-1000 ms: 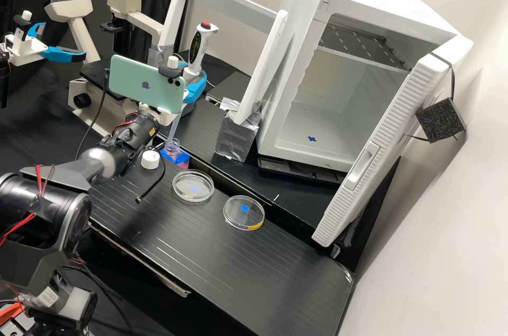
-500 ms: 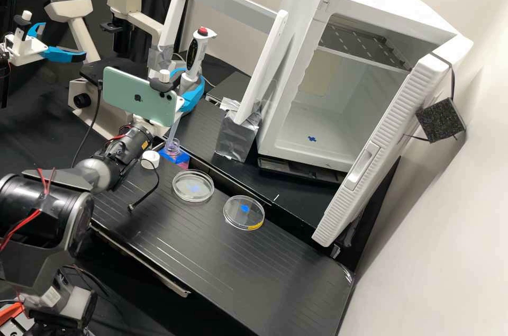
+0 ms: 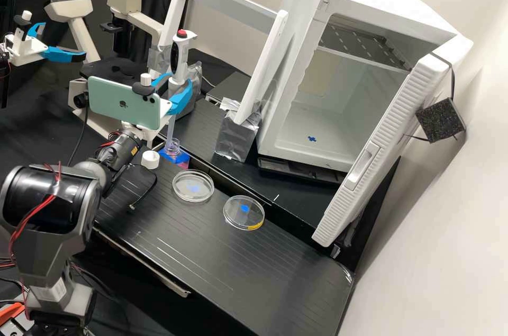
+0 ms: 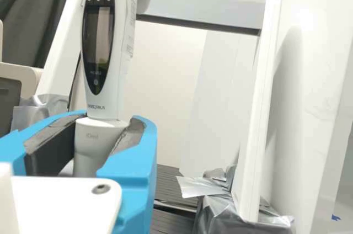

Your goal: Use the pipette

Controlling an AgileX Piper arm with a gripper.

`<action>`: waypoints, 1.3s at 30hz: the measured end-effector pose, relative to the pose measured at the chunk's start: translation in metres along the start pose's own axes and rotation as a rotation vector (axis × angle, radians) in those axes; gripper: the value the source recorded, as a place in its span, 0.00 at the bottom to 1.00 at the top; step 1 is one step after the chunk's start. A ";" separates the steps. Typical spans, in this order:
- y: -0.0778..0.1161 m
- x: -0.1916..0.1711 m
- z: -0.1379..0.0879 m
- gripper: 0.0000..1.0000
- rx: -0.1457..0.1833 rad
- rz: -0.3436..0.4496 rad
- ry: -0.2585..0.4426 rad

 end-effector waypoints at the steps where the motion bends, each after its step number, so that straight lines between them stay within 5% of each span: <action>1: 0.000 0.000 0.000 0.00 -0.001 -0.001 0.000; 21: -0.011 -0.003 0.020 0.00 -0.025 -0.030 -0.075; 39: -0.001 -0.005 0.015 0.00 -0.012 -0.002 -0.059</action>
